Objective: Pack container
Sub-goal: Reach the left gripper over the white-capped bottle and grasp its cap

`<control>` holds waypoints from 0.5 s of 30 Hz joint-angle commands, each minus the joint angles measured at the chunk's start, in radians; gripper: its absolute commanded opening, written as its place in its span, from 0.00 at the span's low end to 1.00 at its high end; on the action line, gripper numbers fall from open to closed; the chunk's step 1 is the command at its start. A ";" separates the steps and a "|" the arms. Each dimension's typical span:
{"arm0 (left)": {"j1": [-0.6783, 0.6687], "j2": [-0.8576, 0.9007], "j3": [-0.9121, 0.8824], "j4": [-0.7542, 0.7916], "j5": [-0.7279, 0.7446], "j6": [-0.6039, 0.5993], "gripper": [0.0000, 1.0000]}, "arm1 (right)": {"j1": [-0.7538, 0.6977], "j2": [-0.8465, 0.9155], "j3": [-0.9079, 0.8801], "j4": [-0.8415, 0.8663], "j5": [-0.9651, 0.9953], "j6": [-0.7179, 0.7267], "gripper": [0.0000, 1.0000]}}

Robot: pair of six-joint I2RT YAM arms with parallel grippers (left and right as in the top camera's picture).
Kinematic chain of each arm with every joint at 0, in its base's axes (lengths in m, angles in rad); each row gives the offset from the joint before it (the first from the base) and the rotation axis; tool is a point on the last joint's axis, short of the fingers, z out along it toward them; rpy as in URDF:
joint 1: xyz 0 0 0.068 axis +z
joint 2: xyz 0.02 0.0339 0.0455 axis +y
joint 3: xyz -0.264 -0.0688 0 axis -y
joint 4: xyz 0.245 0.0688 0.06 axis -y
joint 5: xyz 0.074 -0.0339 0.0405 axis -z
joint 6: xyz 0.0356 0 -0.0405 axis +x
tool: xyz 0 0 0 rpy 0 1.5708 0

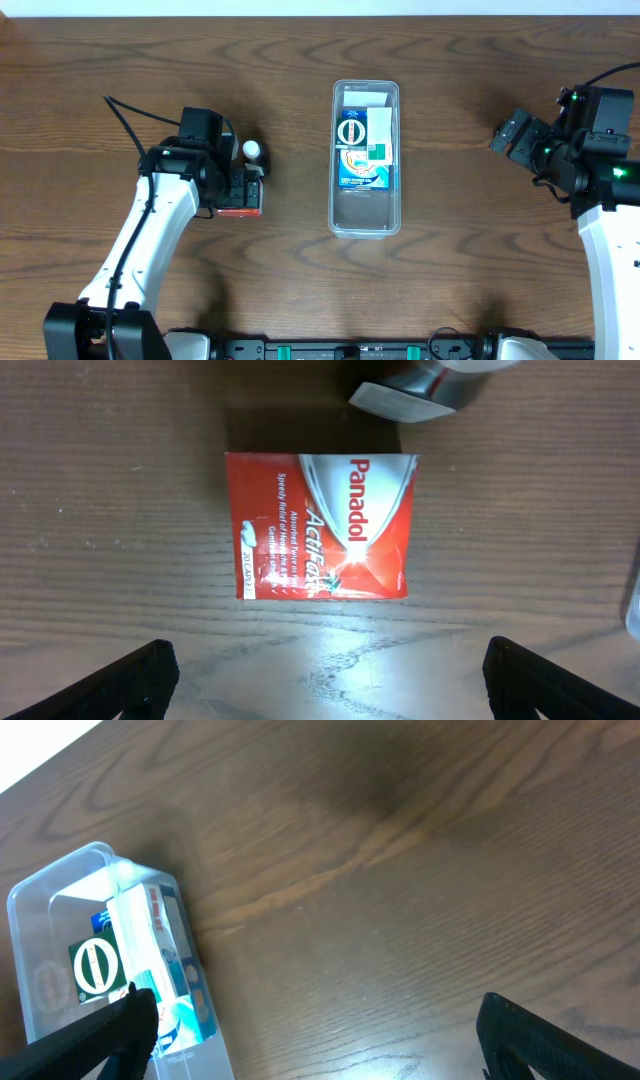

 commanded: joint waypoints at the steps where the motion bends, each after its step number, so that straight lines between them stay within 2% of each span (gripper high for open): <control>1: -0.004 0.004 0.005 0.002 0.010 0.027 0.98 | -0.005 -0.002 0.002 -0.001 -0.001 0.004 0.99; 15: -0.028 0.002 0.047 0.201 0.018 0.034 0.98 | -0.005 -0.002 0.002 -0.001 -0.001 0.004 0.99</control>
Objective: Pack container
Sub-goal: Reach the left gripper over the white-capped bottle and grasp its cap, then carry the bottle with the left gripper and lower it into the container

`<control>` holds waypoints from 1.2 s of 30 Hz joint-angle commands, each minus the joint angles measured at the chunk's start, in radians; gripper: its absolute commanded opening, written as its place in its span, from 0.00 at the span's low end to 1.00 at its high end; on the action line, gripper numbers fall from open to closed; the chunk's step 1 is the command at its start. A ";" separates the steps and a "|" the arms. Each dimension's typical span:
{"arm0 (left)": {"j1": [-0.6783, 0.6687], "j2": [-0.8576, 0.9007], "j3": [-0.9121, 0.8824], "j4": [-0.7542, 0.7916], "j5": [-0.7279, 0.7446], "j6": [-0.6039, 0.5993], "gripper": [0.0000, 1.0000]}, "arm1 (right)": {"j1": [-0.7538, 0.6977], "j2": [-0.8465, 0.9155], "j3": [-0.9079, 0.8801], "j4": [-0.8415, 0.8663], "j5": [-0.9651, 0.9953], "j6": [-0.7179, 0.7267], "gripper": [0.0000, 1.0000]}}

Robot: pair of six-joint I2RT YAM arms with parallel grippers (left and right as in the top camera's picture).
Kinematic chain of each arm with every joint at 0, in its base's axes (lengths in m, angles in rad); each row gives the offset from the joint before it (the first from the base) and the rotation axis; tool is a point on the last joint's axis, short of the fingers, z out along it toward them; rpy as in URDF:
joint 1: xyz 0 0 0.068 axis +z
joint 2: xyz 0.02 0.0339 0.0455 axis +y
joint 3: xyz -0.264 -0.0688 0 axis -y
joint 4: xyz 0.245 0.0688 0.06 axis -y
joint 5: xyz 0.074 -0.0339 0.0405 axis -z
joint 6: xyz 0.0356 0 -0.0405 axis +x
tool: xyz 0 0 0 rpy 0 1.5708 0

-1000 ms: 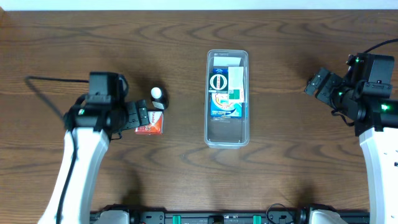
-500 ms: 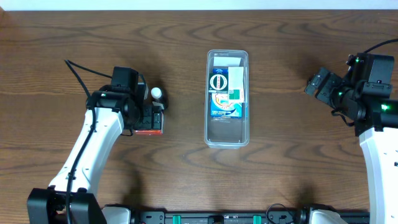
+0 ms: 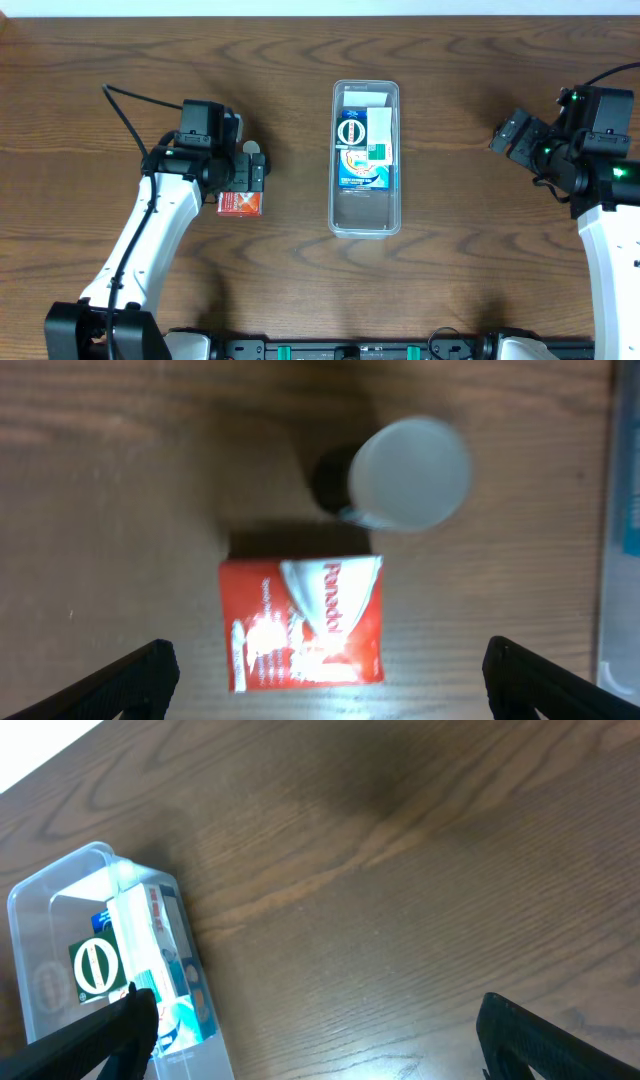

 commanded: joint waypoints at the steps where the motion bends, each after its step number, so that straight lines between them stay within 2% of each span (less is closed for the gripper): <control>1: -0.009 0.003 0.050 0.025 0.006 0.016 0.98 | -0.005 -0.002 0.002 -0.001 -0.001 0.004 0.99; 12: -0.015 0.076 0.062 0.161 0.031 0.016 1.00 | -0.005 -0.002 0.002 -0.001 -0.001 0.004 0.99; 17: -0.036 0.117 0.062 0.212 0.047 0.016 0.80 | -0.005 -0.002 0.002 -0.001 -0.001 0.003 0.99; 24: -0.037 0.128 0.062 0.221 0.047 0.016 0.59 | -0.004 -0.002 0.002 -0.001 -0.001 0.004 0.99; 34: -0.036 0.150 0.062 0.203 0.043 0.021 0.53 | -0.005 -0.002 0.002 -0.001 -0.001 0.004 0.99; 36: -0.036 0.160 0.062 0.203 0.043 0.021 0.49 | -0.005 -0.002 0.002 -0.001 -0.001 0.004 0.99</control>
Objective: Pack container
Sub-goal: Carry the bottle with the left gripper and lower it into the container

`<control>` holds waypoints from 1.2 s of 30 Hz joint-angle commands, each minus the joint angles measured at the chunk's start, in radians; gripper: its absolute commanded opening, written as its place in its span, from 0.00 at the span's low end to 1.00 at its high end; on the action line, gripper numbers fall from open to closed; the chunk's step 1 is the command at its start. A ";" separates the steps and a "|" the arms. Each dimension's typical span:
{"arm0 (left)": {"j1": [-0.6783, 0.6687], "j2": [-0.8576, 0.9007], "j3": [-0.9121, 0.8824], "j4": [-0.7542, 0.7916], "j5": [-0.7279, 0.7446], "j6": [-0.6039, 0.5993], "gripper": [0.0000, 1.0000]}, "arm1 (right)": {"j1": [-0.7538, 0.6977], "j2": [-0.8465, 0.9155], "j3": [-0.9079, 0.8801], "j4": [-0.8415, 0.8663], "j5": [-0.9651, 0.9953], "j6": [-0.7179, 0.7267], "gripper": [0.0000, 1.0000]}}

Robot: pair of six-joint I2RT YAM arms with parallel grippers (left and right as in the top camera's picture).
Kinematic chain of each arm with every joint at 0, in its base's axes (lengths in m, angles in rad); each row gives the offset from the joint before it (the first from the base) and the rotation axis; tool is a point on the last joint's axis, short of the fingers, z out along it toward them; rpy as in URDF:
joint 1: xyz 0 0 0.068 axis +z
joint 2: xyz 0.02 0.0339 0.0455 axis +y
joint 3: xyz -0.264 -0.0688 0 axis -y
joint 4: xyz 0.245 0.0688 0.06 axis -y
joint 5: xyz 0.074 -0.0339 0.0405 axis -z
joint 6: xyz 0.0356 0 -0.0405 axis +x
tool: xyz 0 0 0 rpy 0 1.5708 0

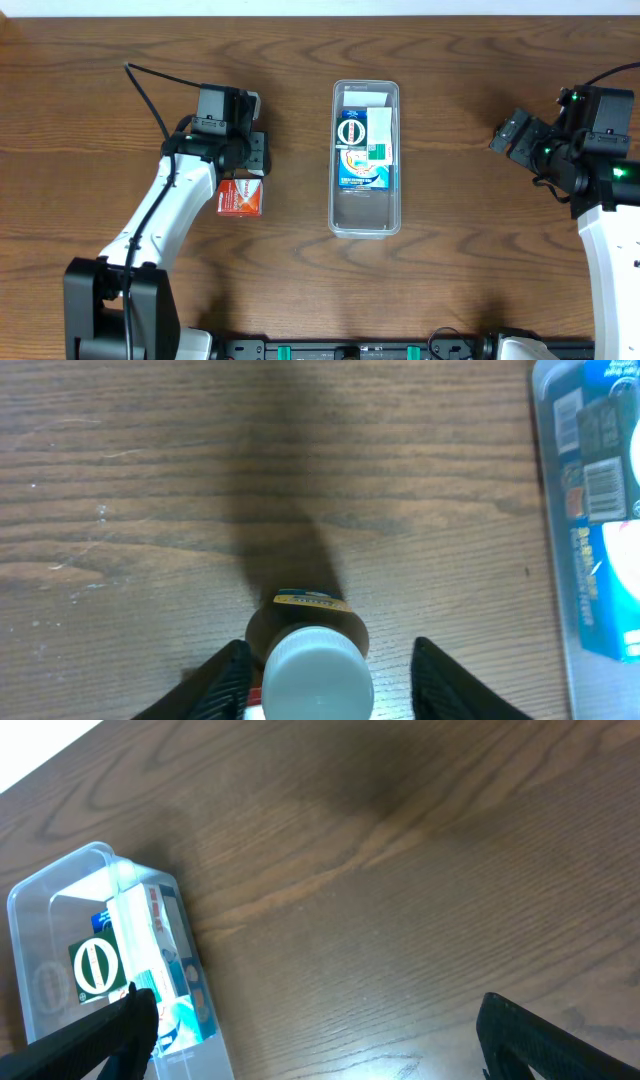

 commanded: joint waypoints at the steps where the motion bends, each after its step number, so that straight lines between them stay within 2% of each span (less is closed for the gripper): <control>1: 0.000 0.029 0.016 -0.004 0.006 0.011 0.47 | -0.005 -0.002 0.002 -0.001 -0.001 0.004 0.99; 4: 0.000 0.034 0.016 -0.004 0.002 0.011 0.41 | -0.005 -0.002 0.002 -0.001 -0.001 0.004 0.99; 14: 0.000 0.003 0.016 -0.008 -0.047 0.026 0.32 | -0.005 -0.002 0.002 -0.001 -0.001 0.004 0.99; 21: -0.005 -0.150 0.037 -0.072 -0.047 0.025 0.30 | -0.005 -0.002 0.002 -0.001 -0.001 0.004 0.99; 23: -0.017 -0.203 0.052 -0.107 -0.047 0.024 0.23 | -0.005 -0.002 0.002 -0.001 -0.001 0.004 0.99; 28: -0.111 -0.339 0.078 -0.154 -0.055 -0.037 0.22 | -0.005 -0.002 0.002 -0.001 -0.001 0.004 0.99; 36: -0.403 -0.463 0.081 -0.153 -0.135 -0.193 0.22 | -0.005 -0.002 0.002 -0.001 -0.001 0.004 0.99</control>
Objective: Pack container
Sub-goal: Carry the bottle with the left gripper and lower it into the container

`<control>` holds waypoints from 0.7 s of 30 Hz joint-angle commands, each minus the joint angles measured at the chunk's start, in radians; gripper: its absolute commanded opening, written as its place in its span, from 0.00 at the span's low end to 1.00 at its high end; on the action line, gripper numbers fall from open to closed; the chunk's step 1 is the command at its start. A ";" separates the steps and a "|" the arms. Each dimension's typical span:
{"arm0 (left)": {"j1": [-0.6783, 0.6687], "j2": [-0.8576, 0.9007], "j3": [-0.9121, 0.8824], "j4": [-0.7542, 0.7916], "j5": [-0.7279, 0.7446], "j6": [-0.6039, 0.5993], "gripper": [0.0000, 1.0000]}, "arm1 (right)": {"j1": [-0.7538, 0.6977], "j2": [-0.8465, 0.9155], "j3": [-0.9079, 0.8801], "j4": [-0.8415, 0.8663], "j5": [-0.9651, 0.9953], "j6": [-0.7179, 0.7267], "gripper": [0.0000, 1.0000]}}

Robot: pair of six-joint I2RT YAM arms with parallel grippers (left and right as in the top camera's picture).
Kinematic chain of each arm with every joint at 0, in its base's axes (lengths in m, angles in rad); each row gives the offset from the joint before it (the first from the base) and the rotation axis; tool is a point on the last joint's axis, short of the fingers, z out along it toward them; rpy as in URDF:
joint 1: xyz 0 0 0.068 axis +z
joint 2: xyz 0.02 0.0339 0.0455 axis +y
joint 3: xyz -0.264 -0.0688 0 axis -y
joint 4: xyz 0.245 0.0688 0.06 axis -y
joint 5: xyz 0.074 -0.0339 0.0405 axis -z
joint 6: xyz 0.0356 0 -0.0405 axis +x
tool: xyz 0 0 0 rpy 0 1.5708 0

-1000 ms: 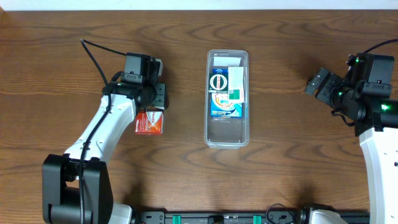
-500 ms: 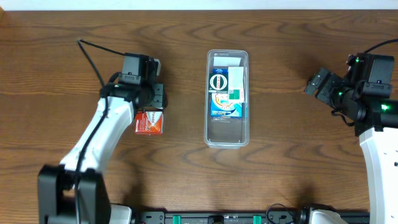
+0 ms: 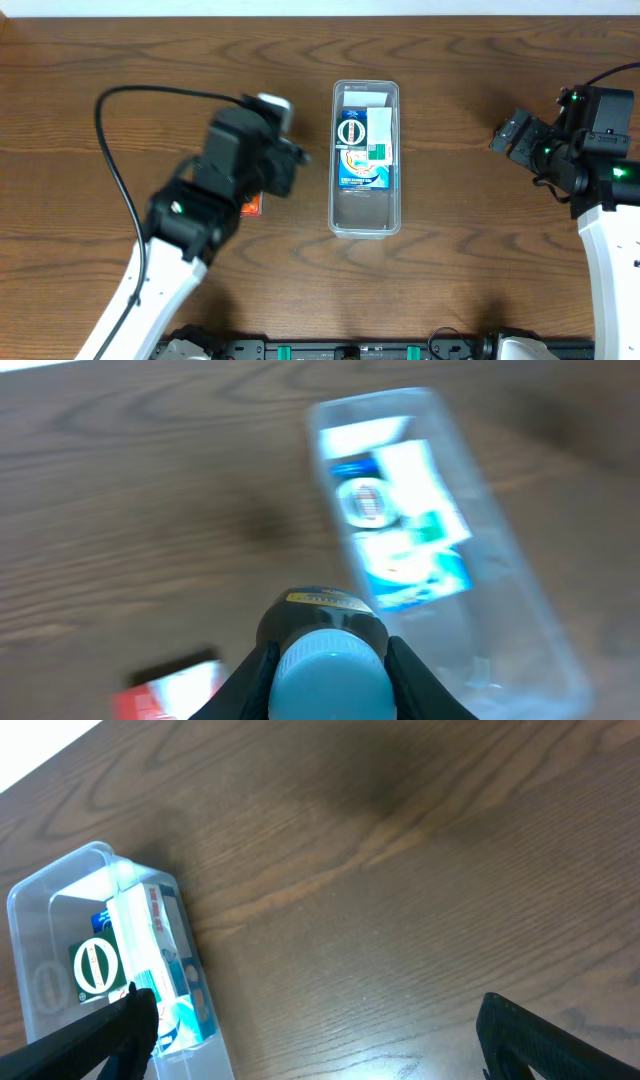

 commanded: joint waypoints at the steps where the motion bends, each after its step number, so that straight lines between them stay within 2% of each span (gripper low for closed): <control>1: -0.116 -0.021 0.033 0.003 -0.063 -0.116 0.22 | -0.005 -0.002 0.002 -0.001 -0.001 0.003 0.99; 6: -0.267 0.050 0.032 0.012 -0.120 -0.230 0.22 | -0.005 -0.002 0.002 -0.001 -0.001 0.004 0.99; 9: -0.322 0.136 0.032 0.050 -0.129 -0.253 0.22 | -0.005 -0.002 0.002 -0.001 -0.001 0.004 0.99; 16: -0.373 0.339 0.032 0.142 -0.207 -0.393 0.20 | -0.005 -0.002 0.002 -0.001 -0.001 0.004 0.99; 21: -0.388 0.433 0.032 0.224 -0.242 -0.435 0.19 | -0.005 -0.002 0.002 -0.001 -0.001 0.004 0.99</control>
